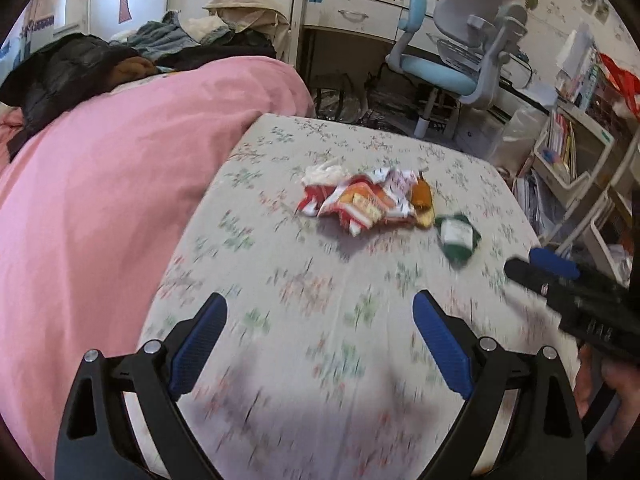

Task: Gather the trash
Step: 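Move the left gripper to the snack bag and grasp it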

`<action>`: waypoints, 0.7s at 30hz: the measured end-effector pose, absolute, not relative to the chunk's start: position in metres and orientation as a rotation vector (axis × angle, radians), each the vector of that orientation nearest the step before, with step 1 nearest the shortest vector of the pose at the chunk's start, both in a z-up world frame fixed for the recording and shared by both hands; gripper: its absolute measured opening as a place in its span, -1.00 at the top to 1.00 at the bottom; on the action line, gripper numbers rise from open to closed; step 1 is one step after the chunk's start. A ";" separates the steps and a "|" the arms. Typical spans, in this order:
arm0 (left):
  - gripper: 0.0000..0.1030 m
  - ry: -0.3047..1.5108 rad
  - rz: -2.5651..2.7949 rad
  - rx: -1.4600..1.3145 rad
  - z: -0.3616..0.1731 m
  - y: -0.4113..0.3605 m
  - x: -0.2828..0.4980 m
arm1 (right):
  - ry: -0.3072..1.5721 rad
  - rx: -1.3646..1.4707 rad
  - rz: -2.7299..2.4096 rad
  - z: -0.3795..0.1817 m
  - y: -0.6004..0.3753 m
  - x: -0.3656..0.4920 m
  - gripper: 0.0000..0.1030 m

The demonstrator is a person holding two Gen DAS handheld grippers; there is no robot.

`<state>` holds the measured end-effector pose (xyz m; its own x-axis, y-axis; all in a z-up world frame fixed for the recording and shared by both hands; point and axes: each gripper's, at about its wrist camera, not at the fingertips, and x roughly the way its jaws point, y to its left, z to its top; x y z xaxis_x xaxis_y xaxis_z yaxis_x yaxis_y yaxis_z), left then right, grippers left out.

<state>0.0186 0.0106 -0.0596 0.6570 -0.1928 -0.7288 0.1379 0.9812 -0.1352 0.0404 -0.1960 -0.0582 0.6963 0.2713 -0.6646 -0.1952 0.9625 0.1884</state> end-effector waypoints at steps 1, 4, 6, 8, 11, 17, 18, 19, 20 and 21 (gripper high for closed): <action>-0.75 0.832 -0.189 -0.077 -0.061 0.008 0.028 | 0.767 0.117 0.257 -0.061 -0.199 0.048 -0.37; -0.74 0.839 -0.191 -0.067 -0.067 0.002 0.055 | 0.788 0.161 0.255 -0.067 -0.208 0.061 -0.37; -0.75 0.842 -0.192 -0.056 -0.072 -0.004 0.072 | 0.790 0.186 0.249 -0.067 -0.216 0.066 -0.37; -0.75 0.845 -0.193 -0.049 -0.076 -0.008 0.084 | 0.789 0.200 0.242 -0.068 -0.221 0.070 -0.37; -0.74 0.882 -0.198 -0.053 -0.085 -0.014 0.104 | 0.802 0.220 0.231 -0.073 -0.229 0.080 -0.37; -0.13 0.945 -0.247 -0.057 -0.096 -0.024 0.127 | 0.830 0.209 0.240 -0.084 -0.226 0.101 -0.37; 0.03 0.951 -0.256 -0.060 -0.097 -0.026 0.129 | 0.832 0.202 0.242 -0.086 -0.224 0.105 -0.37; 0.27 0.958 -0.258 -0.057 -0.099 -0.027 0.131 | 0.834 0.195 0.240 -0.087 -0.221 0.106 -0.37; 0.42 0.956 -0.262 -0.052 -0.099 -0.028 0.131 | 0.839 0.185 0.239 -0.089 -0.219 0.110 -0.37; 0.52 0.948 -0.271 -0.053 -0.097 -0.027 0.129 | 0.845 0.180 0.240 -0.091 -0.216 0.114 -0.37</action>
